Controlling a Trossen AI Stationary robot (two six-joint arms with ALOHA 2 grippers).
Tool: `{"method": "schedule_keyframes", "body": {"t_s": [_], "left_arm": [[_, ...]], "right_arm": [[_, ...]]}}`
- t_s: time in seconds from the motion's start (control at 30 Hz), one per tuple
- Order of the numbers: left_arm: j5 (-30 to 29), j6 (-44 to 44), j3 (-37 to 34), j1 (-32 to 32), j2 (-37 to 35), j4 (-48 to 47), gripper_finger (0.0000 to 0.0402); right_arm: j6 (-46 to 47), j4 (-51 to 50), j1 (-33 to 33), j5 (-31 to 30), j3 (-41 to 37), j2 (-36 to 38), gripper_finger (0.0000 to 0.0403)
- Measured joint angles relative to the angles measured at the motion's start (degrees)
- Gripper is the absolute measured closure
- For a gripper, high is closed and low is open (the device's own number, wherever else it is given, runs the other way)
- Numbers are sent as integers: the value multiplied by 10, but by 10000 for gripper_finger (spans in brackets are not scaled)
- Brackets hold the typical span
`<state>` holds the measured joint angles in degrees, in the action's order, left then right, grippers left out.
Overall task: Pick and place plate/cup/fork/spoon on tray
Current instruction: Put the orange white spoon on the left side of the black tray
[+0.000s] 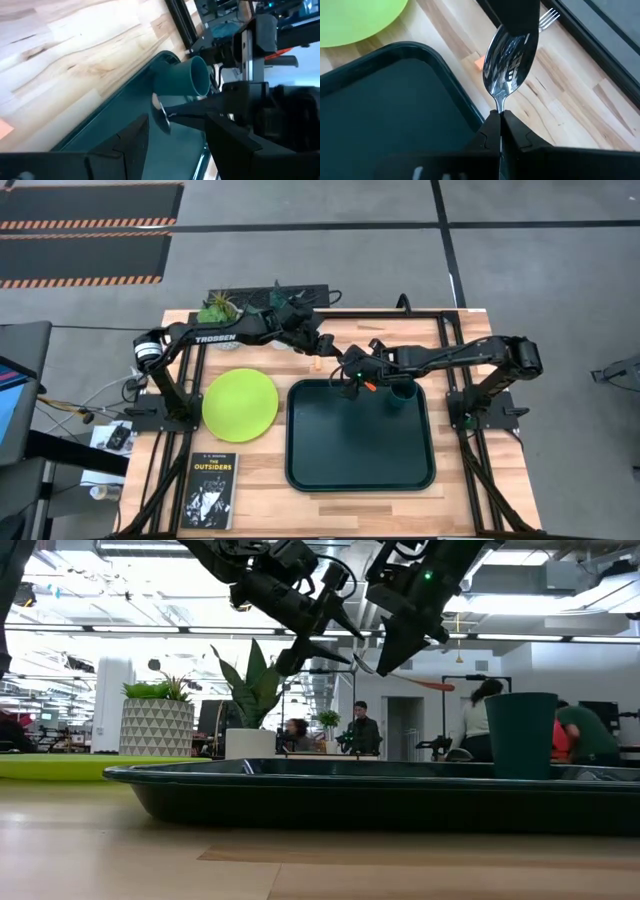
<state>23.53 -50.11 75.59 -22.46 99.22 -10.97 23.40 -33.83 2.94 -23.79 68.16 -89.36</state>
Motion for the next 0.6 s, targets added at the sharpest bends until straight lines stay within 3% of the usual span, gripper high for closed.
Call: {"method": "schedule_keyframes", "body": {"t_s": [0.27,0.6], "left_arm": [[6,-8,0,0,3,0,233],[-9,0,0,0,3,5,316]], "right_arm": [[0,0,0,0,0,0,391],[-14,0,0,11,0,0,390]]}}
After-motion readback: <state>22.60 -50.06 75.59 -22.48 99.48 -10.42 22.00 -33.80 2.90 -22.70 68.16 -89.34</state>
